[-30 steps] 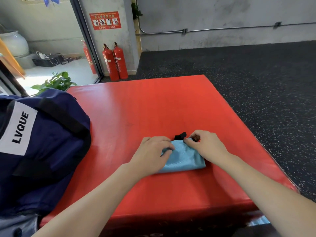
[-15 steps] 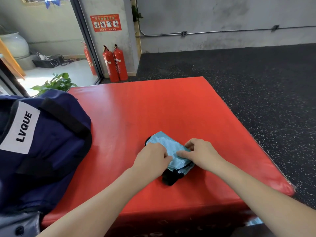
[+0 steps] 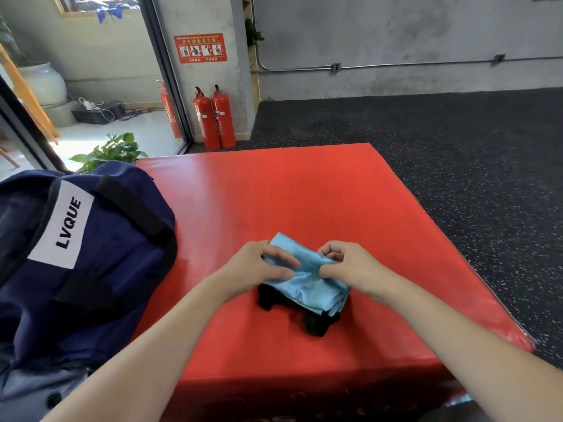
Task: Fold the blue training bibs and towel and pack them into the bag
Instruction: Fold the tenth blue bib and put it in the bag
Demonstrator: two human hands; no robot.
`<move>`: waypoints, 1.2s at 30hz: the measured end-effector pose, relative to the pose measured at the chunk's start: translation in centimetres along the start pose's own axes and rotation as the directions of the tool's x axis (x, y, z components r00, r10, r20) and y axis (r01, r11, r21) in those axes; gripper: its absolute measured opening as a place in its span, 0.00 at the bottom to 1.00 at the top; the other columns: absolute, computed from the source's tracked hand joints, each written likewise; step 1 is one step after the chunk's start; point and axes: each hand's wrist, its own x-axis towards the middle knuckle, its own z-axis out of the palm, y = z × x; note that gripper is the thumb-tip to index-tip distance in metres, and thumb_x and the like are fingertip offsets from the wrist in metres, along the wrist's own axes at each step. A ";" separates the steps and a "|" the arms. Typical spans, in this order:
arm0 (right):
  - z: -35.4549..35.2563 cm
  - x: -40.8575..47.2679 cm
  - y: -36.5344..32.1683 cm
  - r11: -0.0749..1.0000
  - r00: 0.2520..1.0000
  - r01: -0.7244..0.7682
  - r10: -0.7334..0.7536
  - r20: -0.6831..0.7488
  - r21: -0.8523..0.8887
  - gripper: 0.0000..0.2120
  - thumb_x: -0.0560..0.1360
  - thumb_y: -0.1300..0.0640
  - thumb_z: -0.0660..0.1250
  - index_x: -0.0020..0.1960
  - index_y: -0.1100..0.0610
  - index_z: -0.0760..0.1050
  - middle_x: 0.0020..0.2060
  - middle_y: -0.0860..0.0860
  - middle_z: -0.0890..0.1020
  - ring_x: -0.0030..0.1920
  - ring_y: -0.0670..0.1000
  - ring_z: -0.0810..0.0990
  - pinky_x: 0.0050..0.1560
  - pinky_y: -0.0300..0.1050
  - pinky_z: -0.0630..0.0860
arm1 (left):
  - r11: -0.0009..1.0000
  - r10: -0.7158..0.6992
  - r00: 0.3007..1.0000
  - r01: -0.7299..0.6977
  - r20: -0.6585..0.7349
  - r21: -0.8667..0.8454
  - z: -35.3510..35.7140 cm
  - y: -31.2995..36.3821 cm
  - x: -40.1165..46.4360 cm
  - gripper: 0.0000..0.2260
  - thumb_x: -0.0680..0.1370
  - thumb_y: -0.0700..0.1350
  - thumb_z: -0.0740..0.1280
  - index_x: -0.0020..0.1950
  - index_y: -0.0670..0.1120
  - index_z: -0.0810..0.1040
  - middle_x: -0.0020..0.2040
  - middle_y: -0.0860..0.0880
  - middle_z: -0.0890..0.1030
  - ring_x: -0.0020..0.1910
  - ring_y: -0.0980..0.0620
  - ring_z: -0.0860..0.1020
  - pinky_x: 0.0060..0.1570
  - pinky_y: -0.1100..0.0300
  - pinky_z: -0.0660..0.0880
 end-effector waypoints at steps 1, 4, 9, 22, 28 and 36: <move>0.0 -0.1 -0.1 1.000 1.000 0.016 -0.016 0.017 0.019 0.08 0.67 0.61 0.72 0.45 0.52 0.80 0.38 0.49 0.83 0.37 0.48 0.77 0.41 0.45 0.72 | 0.999 -0.025 0.999 0.025 0.024 -0.038 -0.2 -0.1 -0.2 0.09 0.71 0.42 0.77 0.47 0.54 0.88 0.53 0.51 0.84 0.54 0.56 0.81 0.62 0.54 0.76; 0.1 -0.6 -0.4 0.997 0.998 0.040 -0.044 0.051 0.070 0.09 0.72 0.66 0.72 0.49 0.54 0.80 0.40 0.51 0.84 0.39 0.48 0.79 0.41 0.43 0.74 | 0.998 -0.037 0.999 0.036 -0.011 -0.041 -0.4 -0.4 -0.9 0.07 0.73 0.40 0.76 0.47 0.51 0.88 0.49 0.52 0.86 0.49 0.61 0.81 0.54 0.68 0.75; 0.9 -1.9 -1.3 0.994 0.990 -0.039 0.026 0.135 0.099 0.18 0.69 0.61 0.79 0.56 0.58 0.78 0.43 0.52 0.84 0.42 0.50 0.82 0.42 0.47 0.79 | 0.998 0.014 0.987 -0.025 -0.162 -0.065 -1.3 -0.2 -2.6 0.07 0.76 0.40 0.73 0.49 0.51 0.87 0.48 0.58 0.86 0.49 0.66 0.80 0.48 0.77 0.69; 10.1 -4.4 -9.8 0.880 0.874 0.349 -0.182 -0.450 0.322 0.14 0.76 0.57 0.73 0.53 0.57 0.69 0.41 0.49 0.77 0.36 0.47 0.76 0.34 0.35 0.72 | 0.987 0.123 0.782 -0.163 -0.611 -0.010 -6.6 -0.1 -12.7 0.13 0.75 0.50 0.74 0.56 0.65 0.81 0.59 0.60 0.79 0.60 0.66 0.73 0.54 0.79 0.65; 17.2 -4.0 -15.6 0.839 0.827 0.520 -0.448 -0.339 0.161 0.14 0.77 0.64 0.71 0.38 0.57 0.68 0.31 0.42 0.75 0.33 0.43 0.71 0.35 0.39 0.67 | 0.978 0.104 0.594 -0.209 -0.798 -0.028 -10.6 -1.9 -19.9 0.17 0.73 0.42 0.76 0.57 0.60 0.82 0.59 0.57 0.77 0.58 0.64 0.76 0.57 0.72 0.71; 27.9 -0.9 -25.1 0.835 0.845 0.531 -0.534 -0.021 0.144 0.08 0.76 0.59 0.71 0.49 0.47 0.83 0.43 0.47 0.85 0.40 0.44 0.78 0.48 0.43 0.76 | 0.998 0.040 0.411 0.031 -0.911 0.058 -20.0 -5.7 -26.5 0.15 0.75 0.51 0.74 0.61 0.61 0.79 0.59 0.58 0.79 0.57 0.65 0.74 0.55 0.78 0.66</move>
